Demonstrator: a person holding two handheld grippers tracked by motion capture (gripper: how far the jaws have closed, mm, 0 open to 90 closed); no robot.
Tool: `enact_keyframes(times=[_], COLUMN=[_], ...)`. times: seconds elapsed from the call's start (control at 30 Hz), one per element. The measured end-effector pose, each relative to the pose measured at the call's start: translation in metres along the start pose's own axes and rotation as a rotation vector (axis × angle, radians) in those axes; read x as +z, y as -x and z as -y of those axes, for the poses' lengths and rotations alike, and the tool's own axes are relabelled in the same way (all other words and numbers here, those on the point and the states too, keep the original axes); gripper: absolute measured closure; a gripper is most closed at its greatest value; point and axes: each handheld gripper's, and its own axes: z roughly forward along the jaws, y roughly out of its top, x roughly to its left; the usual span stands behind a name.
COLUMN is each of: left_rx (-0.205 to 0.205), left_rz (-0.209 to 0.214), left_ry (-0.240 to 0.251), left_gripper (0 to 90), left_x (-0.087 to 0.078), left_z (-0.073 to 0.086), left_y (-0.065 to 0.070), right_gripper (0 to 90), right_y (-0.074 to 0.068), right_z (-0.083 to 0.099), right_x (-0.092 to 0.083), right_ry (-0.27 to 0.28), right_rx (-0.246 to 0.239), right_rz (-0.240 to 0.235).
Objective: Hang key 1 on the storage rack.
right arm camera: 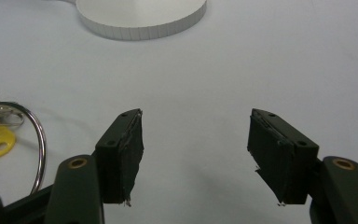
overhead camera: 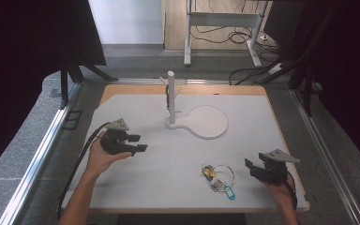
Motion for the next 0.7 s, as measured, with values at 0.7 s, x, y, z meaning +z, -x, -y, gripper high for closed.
enact_keyframes(times=[0.7], left_rx=[0.014], left_rz=[-0.007], left_ry=[-0.036], left_gripper=[42.6], left_x=[0.0], left_z=[0.039], left_y=[0.014], right_gripper=[37.0], right_y=[-0.005], right_z=[-0.014], right_x=[-0.005], right_ry=[0.001], right_rx=[-0.046], right_rz=[-0.039])
